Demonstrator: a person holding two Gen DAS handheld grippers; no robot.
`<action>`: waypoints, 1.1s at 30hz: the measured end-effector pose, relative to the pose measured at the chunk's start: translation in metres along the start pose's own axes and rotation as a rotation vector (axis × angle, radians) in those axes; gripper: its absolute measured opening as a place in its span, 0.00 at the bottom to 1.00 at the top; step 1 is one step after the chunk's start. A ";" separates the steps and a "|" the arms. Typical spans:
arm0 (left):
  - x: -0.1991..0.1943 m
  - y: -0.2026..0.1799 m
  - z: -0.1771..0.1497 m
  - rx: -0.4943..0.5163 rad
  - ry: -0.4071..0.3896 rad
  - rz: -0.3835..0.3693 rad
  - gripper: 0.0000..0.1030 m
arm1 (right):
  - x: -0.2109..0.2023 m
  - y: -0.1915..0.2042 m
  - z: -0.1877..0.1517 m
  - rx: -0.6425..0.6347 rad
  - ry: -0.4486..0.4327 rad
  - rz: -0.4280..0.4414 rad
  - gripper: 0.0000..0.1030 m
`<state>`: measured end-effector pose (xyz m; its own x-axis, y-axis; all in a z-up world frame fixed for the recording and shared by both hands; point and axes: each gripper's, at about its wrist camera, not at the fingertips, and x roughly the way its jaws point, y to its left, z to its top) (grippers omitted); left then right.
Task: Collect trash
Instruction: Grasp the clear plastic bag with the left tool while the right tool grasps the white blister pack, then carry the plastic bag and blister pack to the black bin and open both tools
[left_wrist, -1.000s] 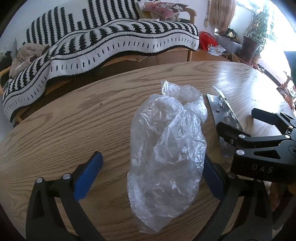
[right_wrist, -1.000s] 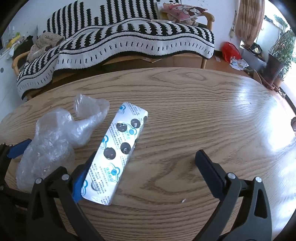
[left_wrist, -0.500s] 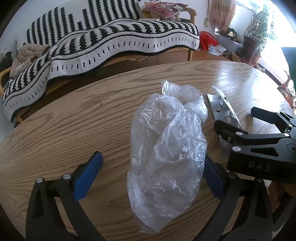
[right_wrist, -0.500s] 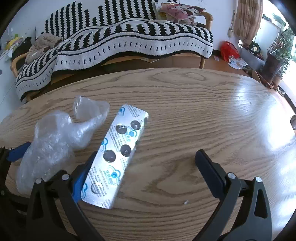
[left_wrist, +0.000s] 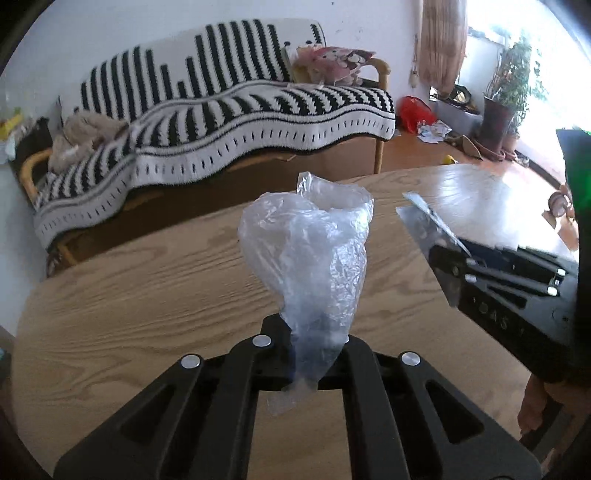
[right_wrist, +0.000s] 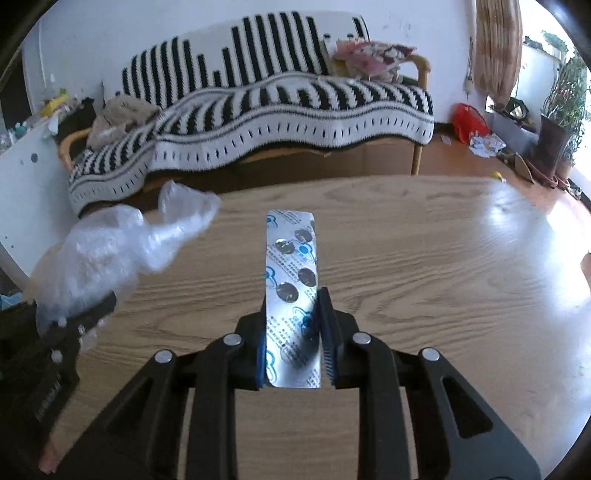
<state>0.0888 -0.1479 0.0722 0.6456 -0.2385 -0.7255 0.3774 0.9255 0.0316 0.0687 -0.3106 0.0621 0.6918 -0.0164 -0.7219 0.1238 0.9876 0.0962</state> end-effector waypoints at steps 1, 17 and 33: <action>-0.008 -0.003 0.001 -0.008 -0.003 -0.008 0.02 | -0.009 0.001 -0.001 0.003 -0.010 0.001 0.23; -0.150 -0.119 -0.034 0.099 -0.091 -0.190 0.02 | -0.198 -0.072 -0.054 0.086 -0.162 -0.060 0.23; -0.130 -0.271 -0.190 0.148 0.264 -0.563 0.02 | -0.267 -0.225 -0.295 0.457 -0.001 -0.104 0.23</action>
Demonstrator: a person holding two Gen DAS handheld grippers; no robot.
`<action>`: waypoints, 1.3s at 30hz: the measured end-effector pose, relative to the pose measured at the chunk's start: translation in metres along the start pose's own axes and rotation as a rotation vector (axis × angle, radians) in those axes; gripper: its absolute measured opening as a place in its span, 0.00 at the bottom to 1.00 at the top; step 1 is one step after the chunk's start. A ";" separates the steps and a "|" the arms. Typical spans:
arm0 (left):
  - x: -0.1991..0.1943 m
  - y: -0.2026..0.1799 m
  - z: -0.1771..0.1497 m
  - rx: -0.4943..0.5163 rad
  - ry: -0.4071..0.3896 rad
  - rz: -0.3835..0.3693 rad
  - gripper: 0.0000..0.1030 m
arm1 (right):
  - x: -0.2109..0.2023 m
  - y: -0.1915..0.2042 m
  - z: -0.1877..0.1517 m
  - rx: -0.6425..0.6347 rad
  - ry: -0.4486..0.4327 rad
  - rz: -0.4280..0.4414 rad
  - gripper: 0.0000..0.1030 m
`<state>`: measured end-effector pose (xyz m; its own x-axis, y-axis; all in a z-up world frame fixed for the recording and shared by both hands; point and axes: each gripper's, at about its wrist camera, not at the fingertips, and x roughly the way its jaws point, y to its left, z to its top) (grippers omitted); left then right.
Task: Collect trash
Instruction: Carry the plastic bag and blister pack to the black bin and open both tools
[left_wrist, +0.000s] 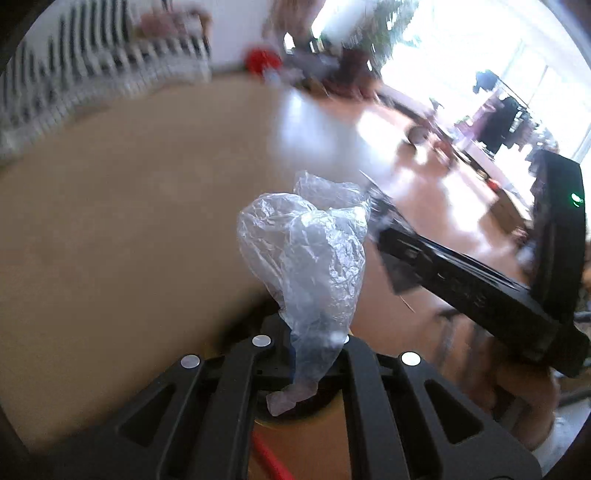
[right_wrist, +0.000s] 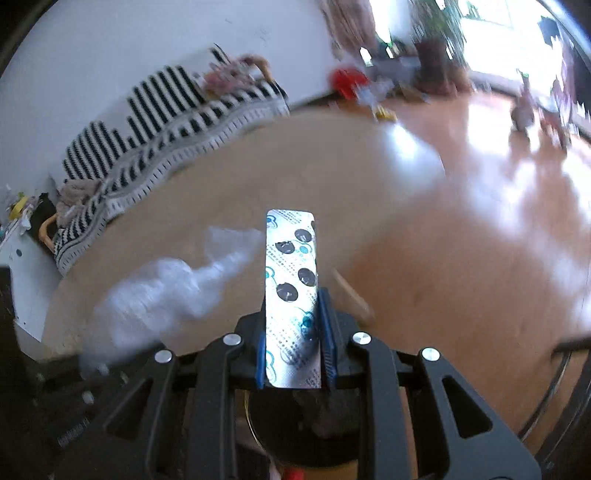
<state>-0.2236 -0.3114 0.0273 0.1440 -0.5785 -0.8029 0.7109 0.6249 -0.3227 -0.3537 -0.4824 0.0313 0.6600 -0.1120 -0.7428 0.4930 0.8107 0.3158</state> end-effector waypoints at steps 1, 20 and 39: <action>0.012 -0.003 -0.009 -0.009 0.033 -0.017 0.02 | 0.007 -0.008 -0.008 0.023 0.029 -0.005 0.23; 0.115 0.036 -0.066 -0.114 0.236 0.070 0.02 | 0.086 -0.034 -0.082 0.107 0.315 -0.056 0.23; 0.113 0.027 -0.069 -0.093 0.231 0.071 0.82 | 0.097 -0.043 -0.065 0.124 0.336 -0.045 0.80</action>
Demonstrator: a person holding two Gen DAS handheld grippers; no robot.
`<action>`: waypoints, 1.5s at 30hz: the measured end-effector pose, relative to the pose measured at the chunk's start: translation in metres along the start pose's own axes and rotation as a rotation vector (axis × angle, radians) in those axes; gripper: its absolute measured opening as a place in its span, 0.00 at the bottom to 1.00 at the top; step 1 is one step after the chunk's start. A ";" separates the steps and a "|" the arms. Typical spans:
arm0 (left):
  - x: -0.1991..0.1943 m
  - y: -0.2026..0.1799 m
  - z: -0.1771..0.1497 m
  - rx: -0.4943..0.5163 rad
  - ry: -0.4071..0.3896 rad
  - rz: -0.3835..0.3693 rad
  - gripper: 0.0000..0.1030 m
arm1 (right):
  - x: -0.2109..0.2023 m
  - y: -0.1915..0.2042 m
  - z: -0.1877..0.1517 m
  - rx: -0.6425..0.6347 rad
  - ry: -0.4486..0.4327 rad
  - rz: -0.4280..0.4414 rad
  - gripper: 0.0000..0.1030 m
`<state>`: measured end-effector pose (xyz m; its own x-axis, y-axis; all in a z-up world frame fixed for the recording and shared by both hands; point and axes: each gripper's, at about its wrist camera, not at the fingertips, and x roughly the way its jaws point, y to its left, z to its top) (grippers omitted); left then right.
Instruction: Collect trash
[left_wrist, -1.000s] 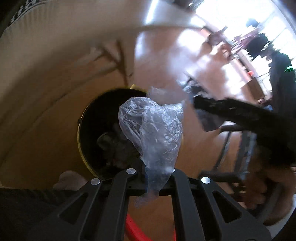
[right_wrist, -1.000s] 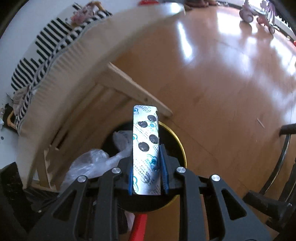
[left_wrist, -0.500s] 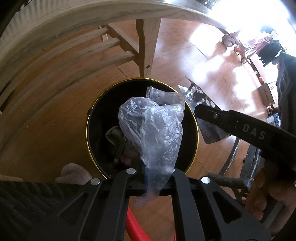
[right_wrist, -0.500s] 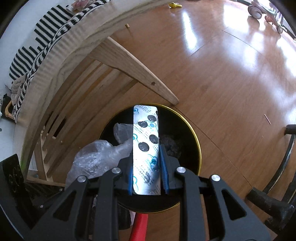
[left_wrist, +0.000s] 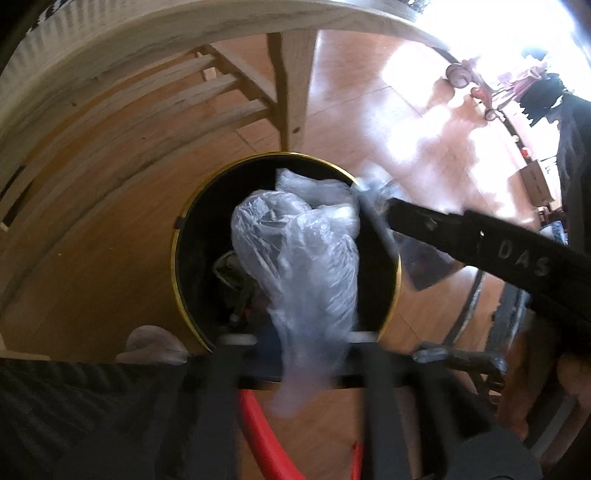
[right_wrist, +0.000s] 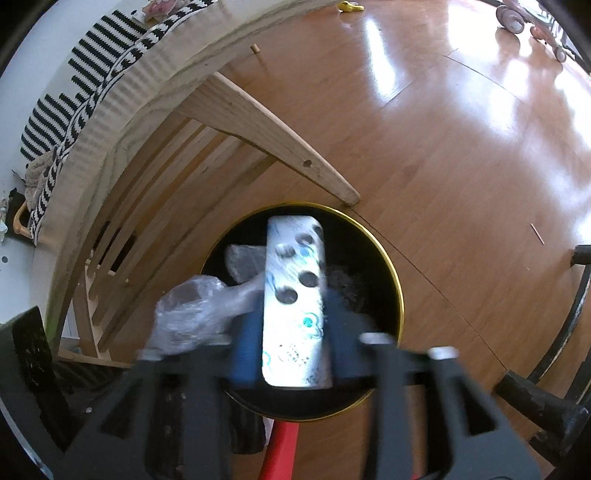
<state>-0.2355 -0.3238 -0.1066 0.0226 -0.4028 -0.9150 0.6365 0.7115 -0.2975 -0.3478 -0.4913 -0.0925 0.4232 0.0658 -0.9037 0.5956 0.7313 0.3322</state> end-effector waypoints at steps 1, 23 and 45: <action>-0.003 -0.001 -0.001 0.005 -0.022 -0.010 0.95 | -0.006 -0.001 0.002 0.005 -0.031 -0.008 0.93; -0.261 0.157 0.053 -0.191 -0.583 0.343 0.94 | -0.101 0.234 0.091 -0.391 -0.486 0.060 0.93; -0.258 0.332 0.033 -0.486 -0.513 0.472 0.94 | 0.018 0.428 0.067 -0.594 -0.321 0.061 0.93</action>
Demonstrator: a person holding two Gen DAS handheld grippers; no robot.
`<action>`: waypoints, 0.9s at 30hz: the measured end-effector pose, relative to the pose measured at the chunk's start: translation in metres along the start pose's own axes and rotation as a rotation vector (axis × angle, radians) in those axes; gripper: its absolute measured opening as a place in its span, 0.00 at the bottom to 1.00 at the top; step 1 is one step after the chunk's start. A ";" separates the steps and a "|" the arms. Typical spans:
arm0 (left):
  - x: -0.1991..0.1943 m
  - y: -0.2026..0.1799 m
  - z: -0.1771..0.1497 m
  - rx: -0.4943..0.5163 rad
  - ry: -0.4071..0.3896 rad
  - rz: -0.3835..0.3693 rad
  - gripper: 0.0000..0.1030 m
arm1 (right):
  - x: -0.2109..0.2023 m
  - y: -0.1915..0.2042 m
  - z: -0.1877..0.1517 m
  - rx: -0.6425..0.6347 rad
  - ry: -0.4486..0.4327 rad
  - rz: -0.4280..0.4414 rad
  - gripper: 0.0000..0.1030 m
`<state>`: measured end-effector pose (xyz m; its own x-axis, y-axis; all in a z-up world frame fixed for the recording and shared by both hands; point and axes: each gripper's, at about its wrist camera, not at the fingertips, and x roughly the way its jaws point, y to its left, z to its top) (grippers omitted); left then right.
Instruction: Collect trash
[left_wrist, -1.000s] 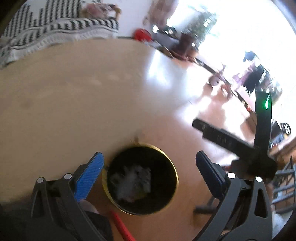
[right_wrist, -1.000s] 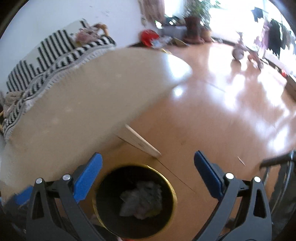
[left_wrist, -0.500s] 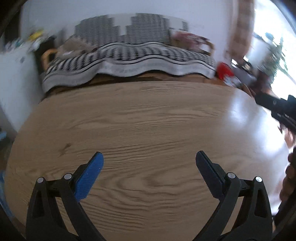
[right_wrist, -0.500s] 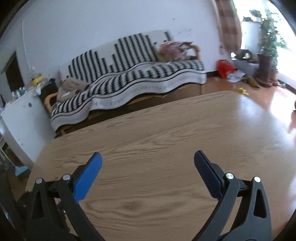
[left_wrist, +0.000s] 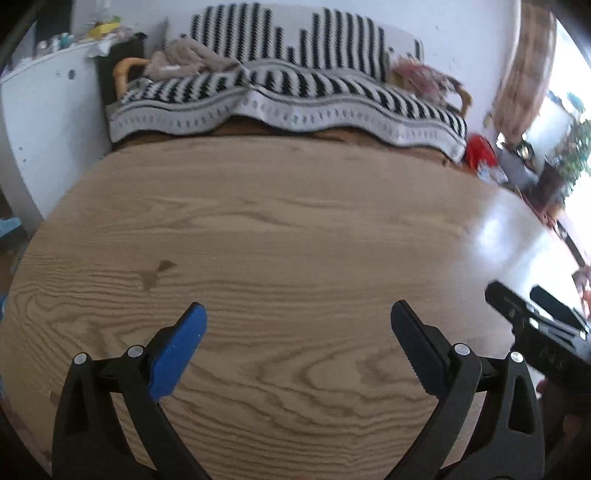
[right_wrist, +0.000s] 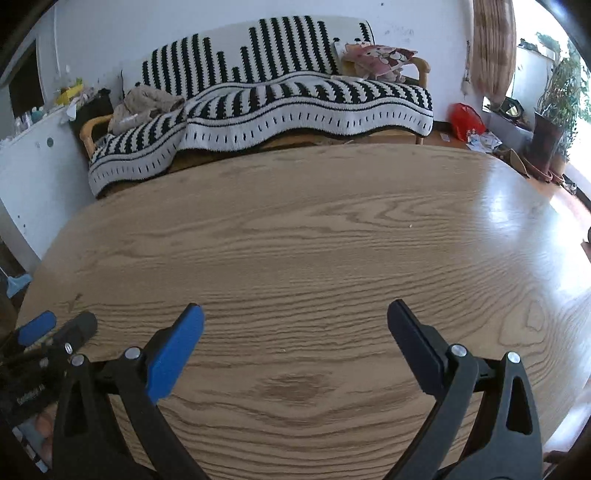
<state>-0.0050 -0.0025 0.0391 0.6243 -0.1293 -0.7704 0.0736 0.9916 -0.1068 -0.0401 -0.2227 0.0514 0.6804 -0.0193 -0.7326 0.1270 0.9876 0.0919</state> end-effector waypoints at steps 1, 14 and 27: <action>0.003 0.002 -0.002 0.004 0.009 -0.004 0.94 | 0.002 -0.002 -0.001 0.005 0.008 0.006 0.93; -0.003 0.001 -0.011 0.029 -0.016 0.003 0.94 | 0.011 -0.023 -0.015 0.042 0.081 0.013 0.93; 0.004 -0.003 -0.013 0.028 0.030 0.031 0.94 | 0.013 -0.020 -0.016 0.040 0.098 0.023 0.93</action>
<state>-0.0127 -0.0060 0.0280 0.6029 -0.0986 -0.7917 0.0763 0.9949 -0.0657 -0.0449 -0.2399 0.0294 0.6100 0.0204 -0.7922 0.1423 0.9806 0.1348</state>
